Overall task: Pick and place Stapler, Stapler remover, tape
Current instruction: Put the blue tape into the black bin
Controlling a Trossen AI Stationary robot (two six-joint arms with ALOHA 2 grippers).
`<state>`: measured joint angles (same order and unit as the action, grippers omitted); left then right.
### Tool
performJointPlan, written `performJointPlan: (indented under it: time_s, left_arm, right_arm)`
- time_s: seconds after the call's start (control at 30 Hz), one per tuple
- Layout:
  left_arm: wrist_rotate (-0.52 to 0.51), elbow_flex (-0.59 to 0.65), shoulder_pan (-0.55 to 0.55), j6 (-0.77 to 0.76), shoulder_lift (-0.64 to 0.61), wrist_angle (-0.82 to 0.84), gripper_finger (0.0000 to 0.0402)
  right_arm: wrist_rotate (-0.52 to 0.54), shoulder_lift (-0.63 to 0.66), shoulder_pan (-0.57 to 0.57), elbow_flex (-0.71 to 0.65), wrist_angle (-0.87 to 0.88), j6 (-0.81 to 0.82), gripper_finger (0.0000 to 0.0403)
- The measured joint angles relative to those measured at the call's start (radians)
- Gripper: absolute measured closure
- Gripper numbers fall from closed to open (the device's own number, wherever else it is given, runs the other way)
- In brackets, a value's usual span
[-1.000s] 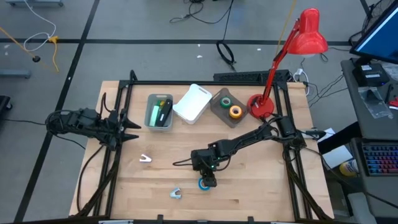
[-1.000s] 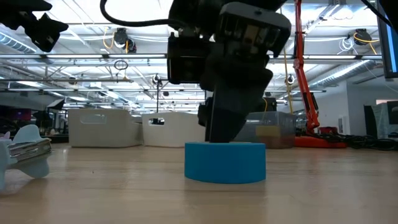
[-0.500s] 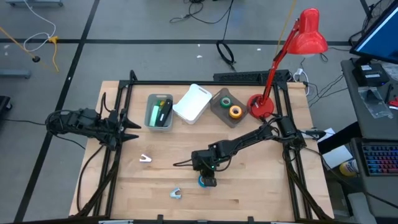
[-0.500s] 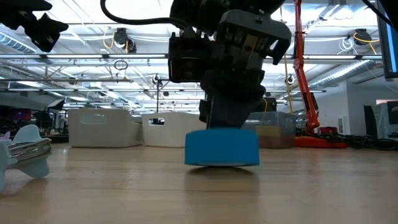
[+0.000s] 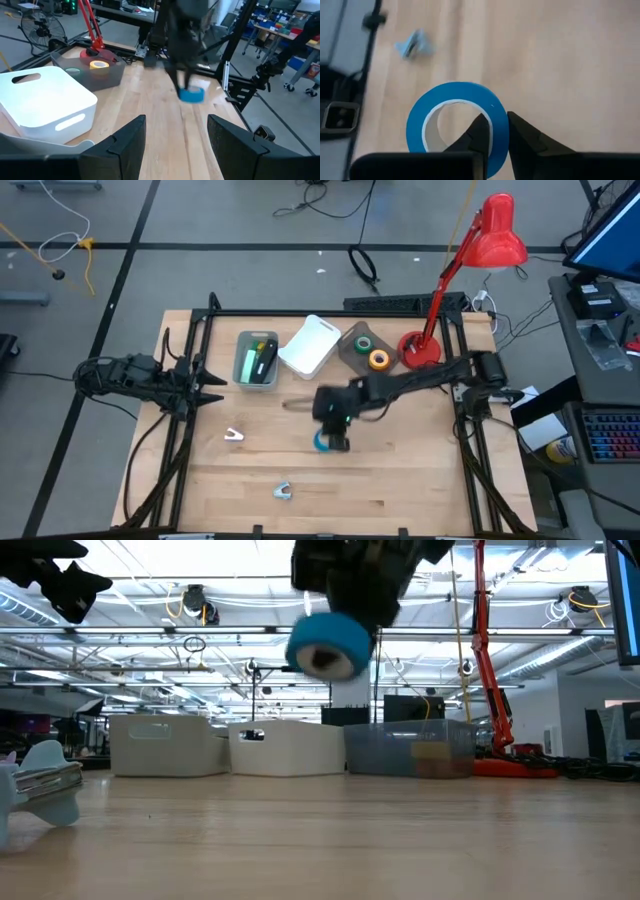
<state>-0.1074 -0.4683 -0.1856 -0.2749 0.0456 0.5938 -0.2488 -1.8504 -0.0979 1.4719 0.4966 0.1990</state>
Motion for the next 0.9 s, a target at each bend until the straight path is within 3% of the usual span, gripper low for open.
performJointPlan:
  time_s: [0.43,0.7,0.9]
  left_arm:
    - [-0.065,0.0,0.0,-0.016,0.0,0.0,0.0188]
    - [-0.086,0.0,0.0,-0.032,0.0,-0.011,0.0188]
    - [-0.087,0.0,0.0,-0.078,0.0,-0.014,0.0188]
  right_arm:
    - [0.187,0.273,0.315,0.002,0.063,-0.161,0.0365]
    - [0.283,0.277,0.527,0.002,0.145,-0.25,0.0366]
    - [0.278,0.214,0.648,0.002,0.182,-0.286,0.0364]
